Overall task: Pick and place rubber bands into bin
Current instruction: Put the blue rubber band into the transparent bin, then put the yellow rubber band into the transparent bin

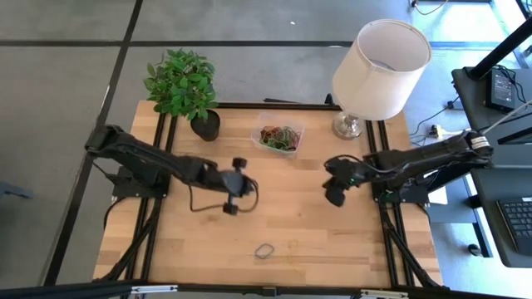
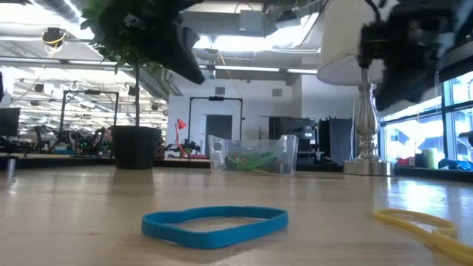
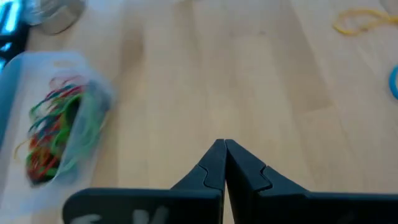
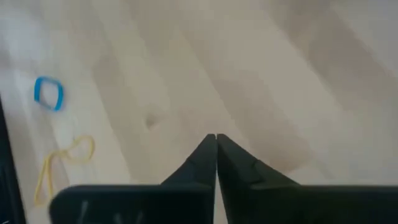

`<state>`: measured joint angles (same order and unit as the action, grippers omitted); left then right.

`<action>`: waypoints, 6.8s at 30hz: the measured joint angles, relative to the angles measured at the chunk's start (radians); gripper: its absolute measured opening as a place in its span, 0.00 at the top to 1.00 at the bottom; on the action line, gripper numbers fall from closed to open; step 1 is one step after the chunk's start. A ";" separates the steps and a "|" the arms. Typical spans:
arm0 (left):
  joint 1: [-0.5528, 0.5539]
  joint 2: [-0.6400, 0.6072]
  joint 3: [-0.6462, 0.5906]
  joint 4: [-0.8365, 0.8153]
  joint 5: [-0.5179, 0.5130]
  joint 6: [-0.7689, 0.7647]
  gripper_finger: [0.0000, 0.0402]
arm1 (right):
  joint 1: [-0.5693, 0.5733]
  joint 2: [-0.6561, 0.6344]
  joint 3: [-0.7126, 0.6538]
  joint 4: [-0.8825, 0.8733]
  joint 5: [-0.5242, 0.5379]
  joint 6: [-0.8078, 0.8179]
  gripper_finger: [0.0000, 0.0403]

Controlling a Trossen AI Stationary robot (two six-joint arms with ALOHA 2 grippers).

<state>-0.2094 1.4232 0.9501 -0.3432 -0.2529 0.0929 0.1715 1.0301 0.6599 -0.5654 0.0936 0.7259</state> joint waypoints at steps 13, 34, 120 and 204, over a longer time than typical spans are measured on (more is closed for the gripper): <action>-0.168 0.400 0.367 -0.089 -0.033 -0.111 0.81 | 0.153 -0.080 -0.169 0.001 -0.001 0.136 0.96; -0.275 0.639 0.445 0.049 0.146 -0.258 0.61 | 0.213 -0.080 -0.193 0.000 0.001 0.160 0.98; 0.630 0.444 0.444 -0.013 0.181 0.235 0.73 | 0.037 -0.070 -0.192 0.182 0.254 0.156 0.96; 0.162 -0.446 -0.502 0.230 0.216 -0.053 0.99 | 0.301 0.807 0.827 -0.352 0.118 0.393 1.00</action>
<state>-0.0475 0.9771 0.4477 -0.1132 -0.0368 0.0395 0.4725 1.8367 1.4868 -0.9178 0.2120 1.1194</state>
